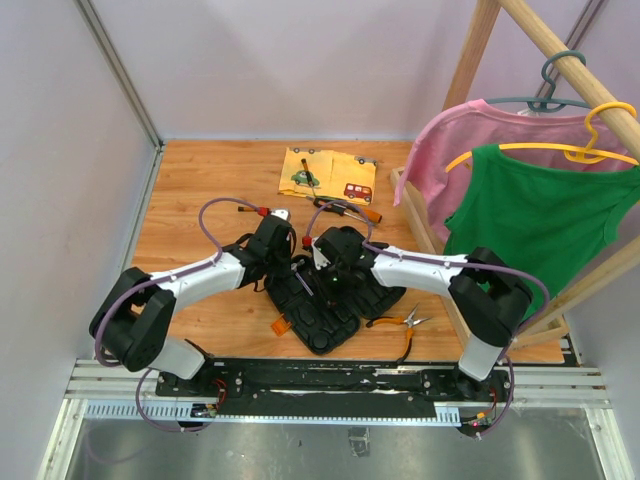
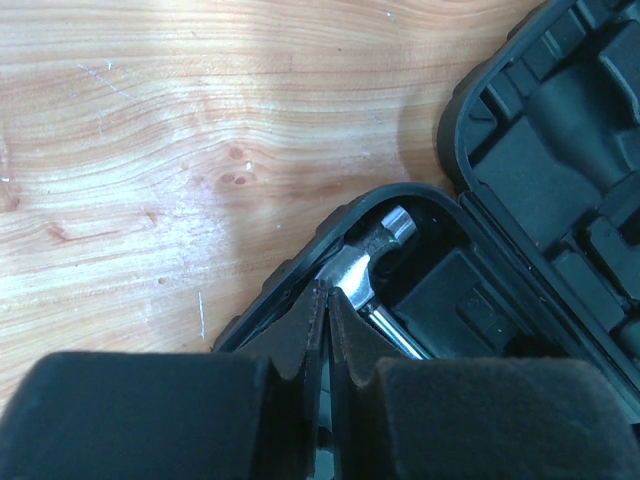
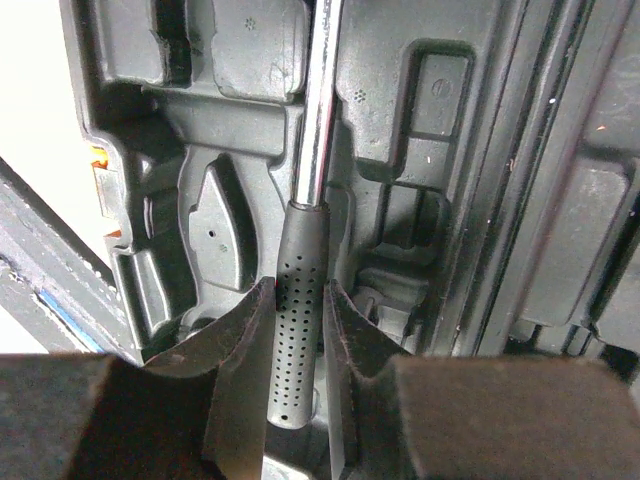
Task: Sort the tools into containers
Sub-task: Adjust the hammer in the storage box.
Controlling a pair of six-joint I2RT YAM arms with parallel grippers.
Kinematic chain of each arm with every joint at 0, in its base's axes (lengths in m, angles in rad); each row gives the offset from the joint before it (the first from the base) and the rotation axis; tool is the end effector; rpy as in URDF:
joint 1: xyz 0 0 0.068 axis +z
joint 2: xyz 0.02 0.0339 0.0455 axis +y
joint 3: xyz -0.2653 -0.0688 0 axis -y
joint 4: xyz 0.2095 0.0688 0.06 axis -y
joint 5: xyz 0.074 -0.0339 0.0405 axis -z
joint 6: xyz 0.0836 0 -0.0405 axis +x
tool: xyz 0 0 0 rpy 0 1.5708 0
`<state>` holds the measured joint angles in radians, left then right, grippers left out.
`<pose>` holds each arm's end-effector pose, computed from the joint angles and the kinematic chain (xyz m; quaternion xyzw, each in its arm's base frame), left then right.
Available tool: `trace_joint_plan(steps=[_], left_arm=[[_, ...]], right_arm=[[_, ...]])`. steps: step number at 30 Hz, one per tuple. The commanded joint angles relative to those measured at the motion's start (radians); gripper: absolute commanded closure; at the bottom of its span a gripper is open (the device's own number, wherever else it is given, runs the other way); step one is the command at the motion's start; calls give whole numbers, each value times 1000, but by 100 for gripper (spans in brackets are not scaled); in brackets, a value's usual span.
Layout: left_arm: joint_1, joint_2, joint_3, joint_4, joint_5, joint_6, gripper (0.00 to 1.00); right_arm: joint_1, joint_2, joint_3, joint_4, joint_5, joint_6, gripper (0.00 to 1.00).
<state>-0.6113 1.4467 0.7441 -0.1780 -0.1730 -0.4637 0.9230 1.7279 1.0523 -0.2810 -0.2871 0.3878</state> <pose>0.2419 -0.1520 0.1666 0.0400 0.9371 -0.1027 0.3311 0.1931 0.2945 0.1653 -0.2912 0.8984 0.2905 0.1541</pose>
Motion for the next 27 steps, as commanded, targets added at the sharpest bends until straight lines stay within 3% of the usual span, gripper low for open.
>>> trace_joint_plan(steps=[1,27], left_arm=[[-11,35,-30,-15,-10,13,91],[-11,98,-10,-49,15,4,94]], right_arm=[[20,46,9,-74,34,-7,79],[30,174,-40,-93,150,-8,93]])
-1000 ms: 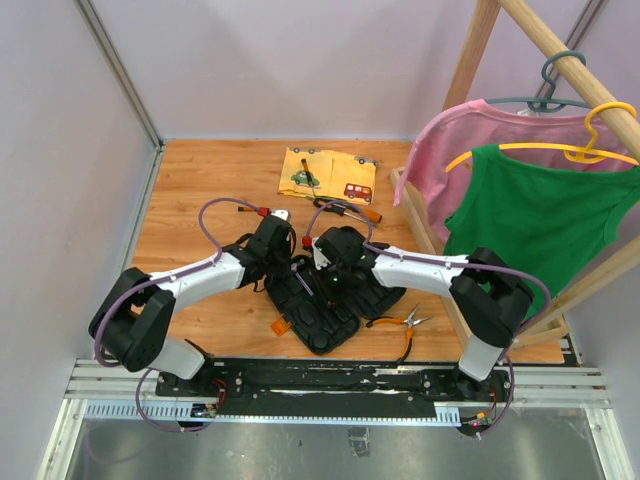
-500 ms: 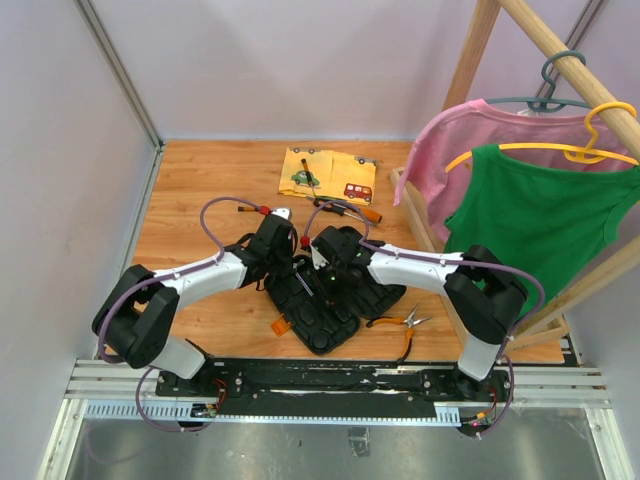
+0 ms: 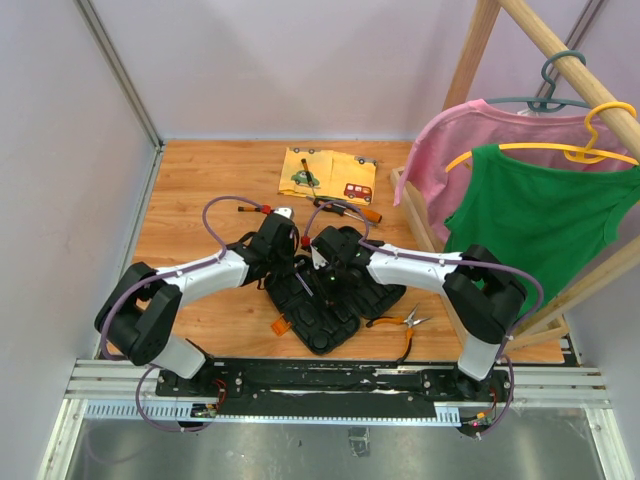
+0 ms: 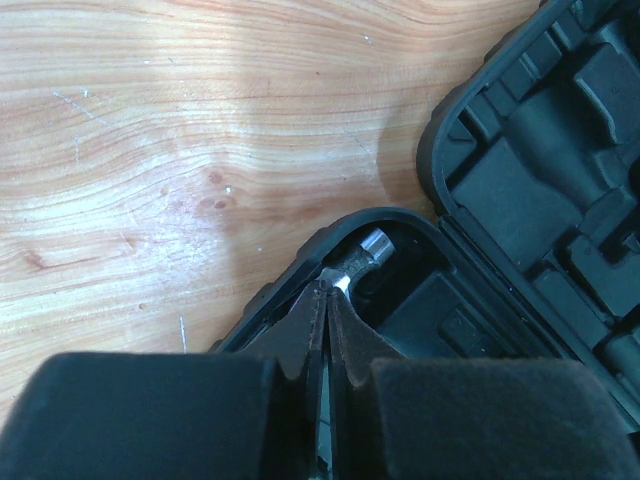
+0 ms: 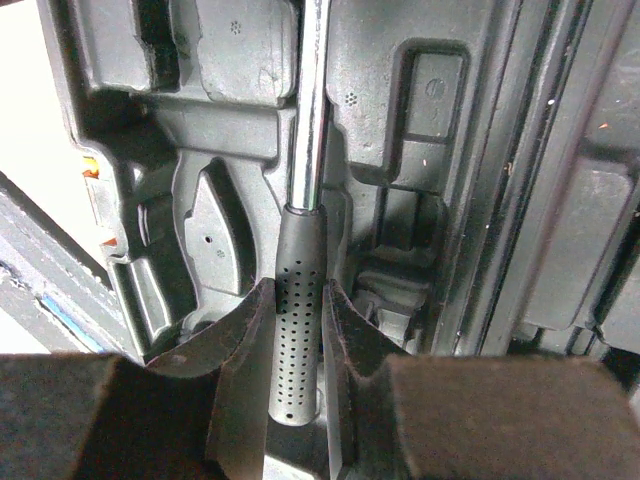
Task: Sort the tools into containers
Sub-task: Adjust the hammer in the storage box.
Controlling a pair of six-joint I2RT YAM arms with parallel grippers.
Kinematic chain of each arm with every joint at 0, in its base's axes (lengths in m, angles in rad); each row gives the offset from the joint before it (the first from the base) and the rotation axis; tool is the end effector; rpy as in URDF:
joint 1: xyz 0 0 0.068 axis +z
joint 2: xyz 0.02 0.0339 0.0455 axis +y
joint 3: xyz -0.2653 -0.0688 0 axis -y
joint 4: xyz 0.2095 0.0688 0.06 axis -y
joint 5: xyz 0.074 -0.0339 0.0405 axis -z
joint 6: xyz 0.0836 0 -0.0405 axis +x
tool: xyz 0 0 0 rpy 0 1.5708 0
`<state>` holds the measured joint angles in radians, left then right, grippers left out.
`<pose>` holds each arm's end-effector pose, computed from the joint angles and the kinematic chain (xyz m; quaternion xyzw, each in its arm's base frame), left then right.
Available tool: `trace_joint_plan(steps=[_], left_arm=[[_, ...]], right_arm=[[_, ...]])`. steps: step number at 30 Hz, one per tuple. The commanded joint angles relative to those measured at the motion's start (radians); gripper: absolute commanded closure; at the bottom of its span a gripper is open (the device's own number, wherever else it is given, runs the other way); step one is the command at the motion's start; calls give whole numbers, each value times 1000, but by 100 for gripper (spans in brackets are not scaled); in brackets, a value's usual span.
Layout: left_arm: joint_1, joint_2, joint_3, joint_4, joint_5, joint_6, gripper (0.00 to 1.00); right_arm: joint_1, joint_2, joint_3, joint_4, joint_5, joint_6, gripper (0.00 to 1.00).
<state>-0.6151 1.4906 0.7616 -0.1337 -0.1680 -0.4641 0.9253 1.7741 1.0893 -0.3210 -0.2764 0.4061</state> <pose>0.2504 -0.1598 0.1643 0.0415 0.9342 -0.1100 0.3368 0.1962 0.2985 0.1569 -0.2813 0.9095 0.2746 0.1354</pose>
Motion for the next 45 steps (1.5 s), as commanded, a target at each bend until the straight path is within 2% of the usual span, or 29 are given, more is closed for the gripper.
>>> trace_joint_plan(steps=[1,13,20,26,32,38,45], left_arm=[[-7,57,-29,-89,16,4,94],[-7,59,-35,-77,33,-2,95],[-7,59,-40,-67,38,-2,95],[-8,47,-43,-60,37,5,95],[-6,24,-39,-54,22,16,95],[-7,34,-25,-52,18,18,95],[-7,35,-28,-37,22,20,95]], right_arm=[[27,139,-81,-52,143,-25,94],[29,201,-123,-67,200,-25,99],[29,291,-131,-72,217,-24,99],[29,236,-134,-75,240,-22,98],[29,57,-63,-87,235,-66,87],[29,-84,2,-87,226,-89,61],[29,-228,-68,-68,237,-86,54]])
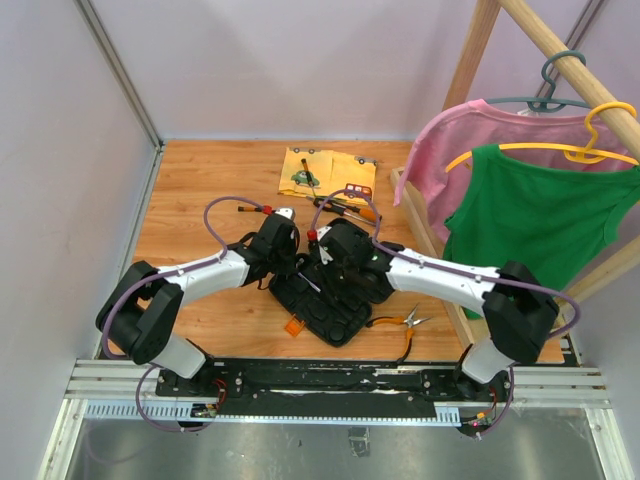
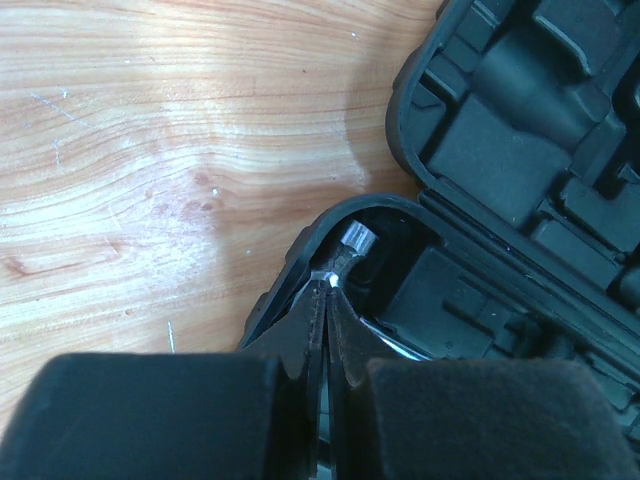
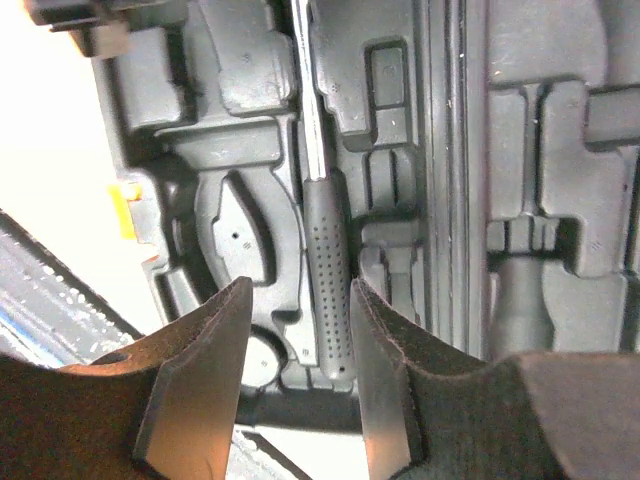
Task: Sort the tools into containers
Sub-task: Adjust the hammer in the storage box.
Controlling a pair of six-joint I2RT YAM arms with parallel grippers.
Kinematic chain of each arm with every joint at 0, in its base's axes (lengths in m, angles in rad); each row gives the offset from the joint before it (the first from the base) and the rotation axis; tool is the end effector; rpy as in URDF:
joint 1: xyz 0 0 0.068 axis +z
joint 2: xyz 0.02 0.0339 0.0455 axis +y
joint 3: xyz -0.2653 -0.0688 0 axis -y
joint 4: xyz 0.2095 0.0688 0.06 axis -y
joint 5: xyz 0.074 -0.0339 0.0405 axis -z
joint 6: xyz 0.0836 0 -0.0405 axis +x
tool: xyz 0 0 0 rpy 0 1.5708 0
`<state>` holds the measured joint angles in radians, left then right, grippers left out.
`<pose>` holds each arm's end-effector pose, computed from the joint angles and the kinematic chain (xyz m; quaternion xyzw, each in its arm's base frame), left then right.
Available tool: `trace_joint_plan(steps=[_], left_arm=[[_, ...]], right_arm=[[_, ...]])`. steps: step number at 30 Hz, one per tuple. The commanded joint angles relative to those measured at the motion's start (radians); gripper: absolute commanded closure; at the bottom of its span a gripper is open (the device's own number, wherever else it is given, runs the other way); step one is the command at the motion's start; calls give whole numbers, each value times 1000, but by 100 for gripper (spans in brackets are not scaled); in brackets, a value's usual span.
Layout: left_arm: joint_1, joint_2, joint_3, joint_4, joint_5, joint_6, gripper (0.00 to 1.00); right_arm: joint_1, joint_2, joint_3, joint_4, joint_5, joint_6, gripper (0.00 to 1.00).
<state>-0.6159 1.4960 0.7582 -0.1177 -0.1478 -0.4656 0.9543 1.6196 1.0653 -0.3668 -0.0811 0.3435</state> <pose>0.2506 -0.1623 0.1632 0.0444 0.9335 -0.1204 0.3349 0.1898 0.2796 0.1940 -0.2971 0.8992 0.2233 0.2309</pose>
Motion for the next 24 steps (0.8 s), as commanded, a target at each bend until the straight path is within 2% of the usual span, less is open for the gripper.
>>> trace_joint_plan(steps=[1,4,11,24], left_arm=[[-5,30,-26,-52,3,23,95],[-6,30,-25,-48,8,24,95],[-5,9,-19,-42,22,26,94],[-6,29,-22,-34,34,23,94]], right_arm=[[0,-85,-62,-22,41,-21,54],[0,-117,-108,-13,48,-20,55],[0,-99,-137,-41,40,-31,76],[3,-7,-130,-46,-2,-37,86]])
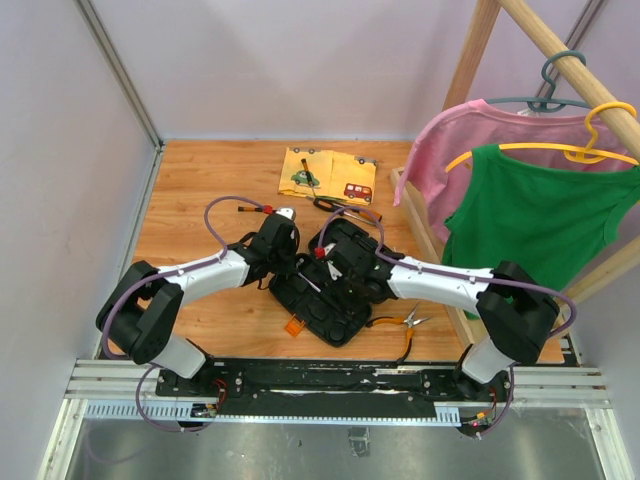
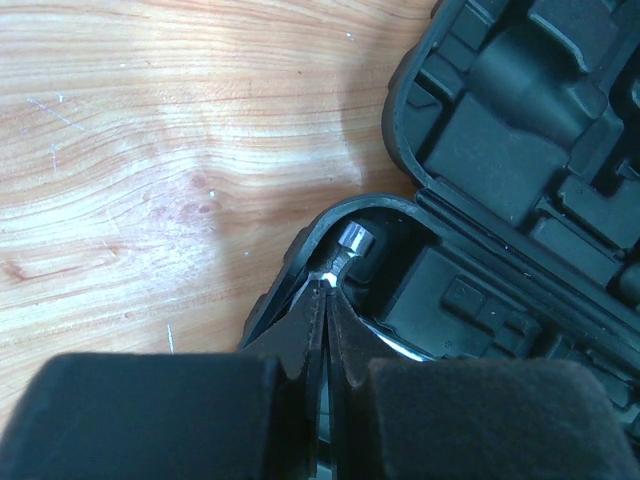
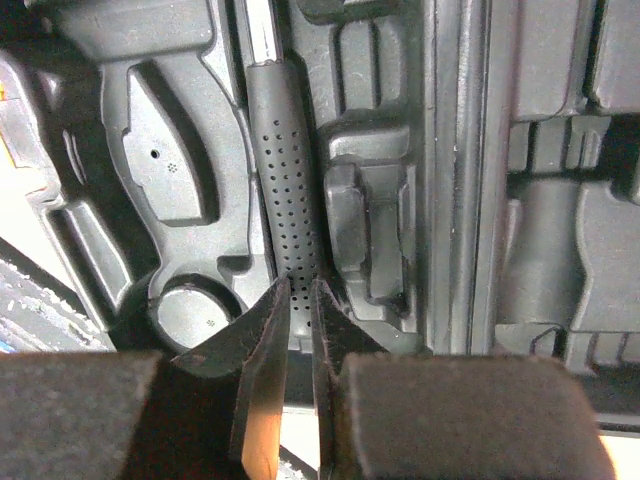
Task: Sort the tools into containers
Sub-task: Adjust the hammer in the storage box.
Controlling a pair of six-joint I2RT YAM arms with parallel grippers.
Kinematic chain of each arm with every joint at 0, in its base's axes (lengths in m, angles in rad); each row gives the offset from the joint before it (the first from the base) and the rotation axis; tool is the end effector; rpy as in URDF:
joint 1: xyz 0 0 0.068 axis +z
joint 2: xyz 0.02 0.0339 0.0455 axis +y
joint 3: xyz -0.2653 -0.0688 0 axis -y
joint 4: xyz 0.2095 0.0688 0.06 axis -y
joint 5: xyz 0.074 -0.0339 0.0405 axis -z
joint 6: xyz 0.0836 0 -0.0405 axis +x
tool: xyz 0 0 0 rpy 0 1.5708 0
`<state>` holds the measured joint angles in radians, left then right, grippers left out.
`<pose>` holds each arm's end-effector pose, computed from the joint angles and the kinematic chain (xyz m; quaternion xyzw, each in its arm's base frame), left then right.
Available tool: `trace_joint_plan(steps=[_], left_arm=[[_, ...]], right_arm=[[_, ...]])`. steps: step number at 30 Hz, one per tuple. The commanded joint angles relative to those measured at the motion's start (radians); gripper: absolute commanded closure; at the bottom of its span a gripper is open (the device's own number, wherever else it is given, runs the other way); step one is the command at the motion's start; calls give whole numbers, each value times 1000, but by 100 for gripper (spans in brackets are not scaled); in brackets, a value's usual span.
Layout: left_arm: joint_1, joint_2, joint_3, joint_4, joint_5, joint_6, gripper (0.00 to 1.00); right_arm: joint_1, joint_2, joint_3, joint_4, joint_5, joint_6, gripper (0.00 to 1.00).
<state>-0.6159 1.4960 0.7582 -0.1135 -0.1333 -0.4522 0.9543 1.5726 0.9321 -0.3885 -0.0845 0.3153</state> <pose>0.2504 -0.1636 0.1636 0.0530 0.9327 -0.1251 0.3341 0.1708 0.2533 0.1669 -0.3131 0.9104 0.1913 0.1911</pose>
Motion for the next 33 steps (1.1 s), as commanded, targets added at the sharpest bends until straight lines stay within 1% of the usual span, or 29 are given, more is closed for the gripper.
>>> trace_joint_plan(steps=[1,5,10,12,14,19,23,25,28,33], left_arm=[[-5,29,-22,-38,21,10,95],[-6,35,-18,-35,26,17,94],[-6,40,-11,-32,29,21,94],[-6,35,-9,-33,28,21,95],[-6,24,-7,-34,26,23,95],[-5,-34,13,-35,16,24,93],[-5,-98,40,-31,7,17,89],[-5,-138,48,-30,0,10,84],[-5,-216,42,-46,-25,-4,78],[-5,-398,26,-152,-78,-21,72]], right_arm=[[4,50,6,-32,13,-7,87],[15,96,13,-71,75,0,90],[27,161,4,-80,80,7,91],[33,165,1,-82,86,14,91],[36,137,-2,-67,84,14,91],[38,23,36,-35,39,-12,82],[37,-44,80,1,1,-47,79],[37,-68,98,5,15,-68,75],[28,-87,124,-14,84,-92,69],[-40,-39,171,-52,76,-134,64]])
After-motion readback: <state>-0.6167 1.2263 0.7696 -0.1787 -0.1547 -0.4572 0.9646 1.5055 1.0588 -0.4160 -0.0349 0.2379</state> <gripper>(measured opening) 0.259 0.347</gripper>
